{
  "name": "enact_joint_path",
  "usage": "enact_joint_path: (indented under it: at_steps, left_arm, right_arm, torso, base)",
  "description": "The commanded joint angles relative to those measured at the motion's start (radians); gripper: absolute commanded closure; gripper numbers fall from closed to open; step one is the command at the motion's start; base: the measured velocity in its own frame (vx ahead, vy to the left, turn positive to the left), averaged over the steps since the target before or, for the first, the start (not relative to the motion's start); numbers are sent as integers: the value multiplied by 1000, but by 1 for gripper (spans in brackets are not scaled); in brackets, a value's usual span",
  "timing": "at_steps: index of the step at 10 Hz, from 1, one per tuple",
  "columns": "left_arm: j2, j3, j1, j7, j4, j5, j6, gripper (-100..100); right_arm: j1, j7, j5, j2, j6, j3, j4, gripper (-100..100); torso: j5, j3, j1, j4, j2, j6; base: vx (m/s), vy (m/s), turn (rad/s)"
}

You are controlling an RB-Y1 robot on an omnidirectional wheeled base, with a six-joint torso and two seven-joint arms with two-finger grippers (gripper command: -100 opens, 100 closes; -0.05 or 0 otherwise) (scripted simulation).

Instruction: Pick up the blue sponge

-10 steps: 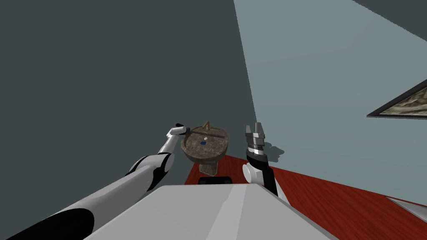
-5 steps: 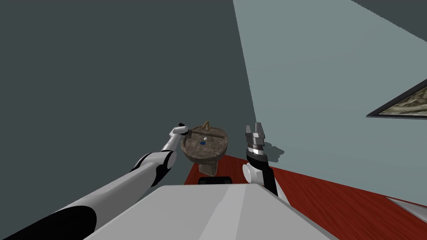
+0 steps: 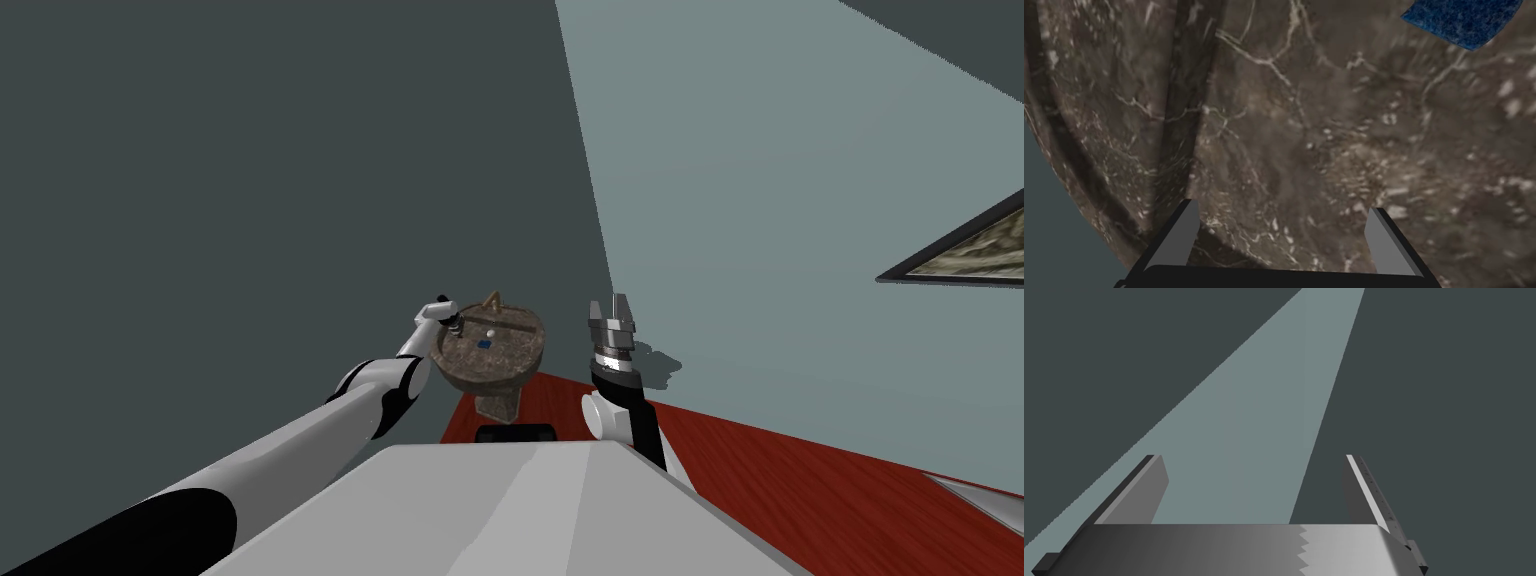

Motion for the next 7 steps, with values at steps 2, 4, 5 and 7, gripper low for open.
enact_joint_path:
  at_steps: [2,4,5,7]
  left_arm:
    - [-21,-4,-28,-16,49,-11,54,-100]
    - [-38,-7,-47,-29,82,-20,96,-100]
    - [-38,-7,-47,-29,82,-20,96,-100]
    - [-70,-14,-81,-51,141,-35,163,-100]
  right_arm:
    - [0,0,0,0,0,0,0,0]
    - [0,0,0,0,0,0,0,0]
    - [0,0,0,0,0,0,0,0]
    - [0,0,0,0,0,0,0,0]
  torso:
    - [0,0,-1,0,0,0]
    - [0,0,-1,0,0,0]
    - [0,0,0,0,0,0]
    - [0,0,0,0,0,0]
  base:
    - [11,-30,-2]
    - [17,-35,-2]
    - [7,-12,0]
    - [18,-37,-9]
